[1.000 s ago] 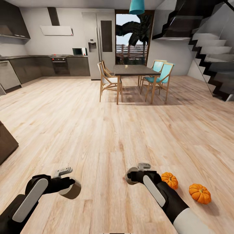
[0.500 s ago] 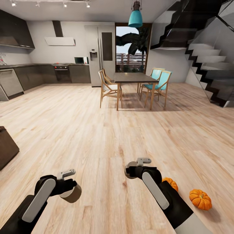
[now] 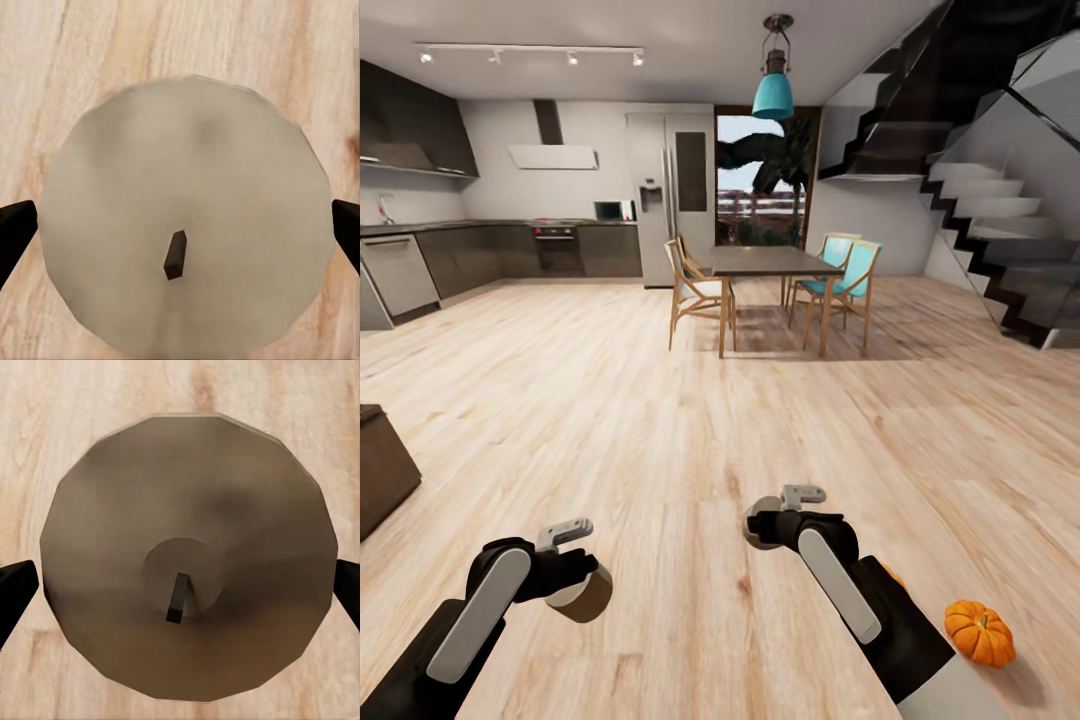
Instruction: Place each of the two pumpkins and all three candles from the living room inside a cabinet in the living room (use any cabinet), then make sure every cabinet is closed, and position the cauldron so it is next to a table in the living room.
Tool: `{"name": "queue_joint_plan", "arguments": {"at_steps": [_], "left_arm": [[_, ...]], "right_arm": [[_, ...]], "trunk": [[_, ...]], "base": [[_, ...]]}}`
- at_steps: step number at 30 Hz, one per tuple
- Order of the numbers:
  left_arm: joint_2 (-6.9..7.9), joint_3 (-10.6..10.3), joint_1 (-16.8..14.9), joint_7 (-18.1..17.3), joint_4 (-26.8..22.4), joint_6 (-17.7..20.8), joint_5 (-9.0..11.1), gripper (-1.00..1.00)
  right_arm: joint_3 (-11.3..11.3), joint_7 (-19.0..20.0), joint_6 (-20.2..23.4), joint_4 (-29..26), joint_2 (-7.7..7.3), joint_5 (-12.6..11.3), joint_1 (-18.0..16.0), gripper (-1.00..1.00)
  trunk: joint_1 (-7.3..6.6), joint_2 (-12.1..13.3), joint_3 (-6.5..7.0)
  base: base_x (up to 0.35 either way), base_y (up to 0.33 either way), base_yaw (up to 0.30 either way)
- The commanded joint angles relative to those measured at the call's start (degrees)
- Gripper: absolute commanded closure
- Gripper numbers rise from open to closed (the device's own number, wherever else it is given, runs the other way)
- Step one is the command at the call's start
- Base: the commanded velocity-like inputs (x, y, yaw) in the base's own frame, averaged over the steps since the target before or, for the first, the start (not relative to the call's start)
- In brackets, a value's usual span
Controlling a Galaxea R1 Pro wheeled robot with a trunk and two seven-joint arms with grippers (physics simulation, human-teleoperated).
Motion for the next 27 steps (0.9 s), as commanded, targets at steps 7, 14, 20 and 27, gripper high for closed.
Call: {"name": "queue_joint_plan", "arguments": {"at_steps": [7, 14, 20, 27], "left_arm": [[-0.04, -0.1, 0.0, 0.6, -0.1, 0.1, 0.5, 1.0], [-0.3, -0.1, 0.0, 0.6, -0.1, 0.1, 0.6, 1.0], [-0.82, -0.1, 0.0, 0.6, -0.1, 0.1, 0.6, 1.0], [-0.97, -0.1, 0.0, 0.6, -0.1, 0.1, 0.6, 1.0]], "right_arm": [[0.2, -0.7, -0.1, 0.1, -0.05, -0.6, -0.1, 1.0], [0.1, -0.8, 0.1, 0.2, -0.05, -0.7, -0.1, 1.0], [0.1, -0.8, 0.2, 0.2, -0.05, -0.7, -0.1, 1.0], [0.2, -0.7, 0.4, 0.3, 0.02, -0.7, -0.1, 1.0]], "trunk": [[-0.19, 0.1, 1.5], [-0.37, 0.2, 3.05], [-1.1, 1.4, 4.25], [-2.64, 4.2, 5.51]], "base": [[-0.059, 0.0, 0.105], [-0.225, 0.0, 0.272], [-0.032, 0.0, 0.283], [-0.002, 0.0, 0.284]]}}
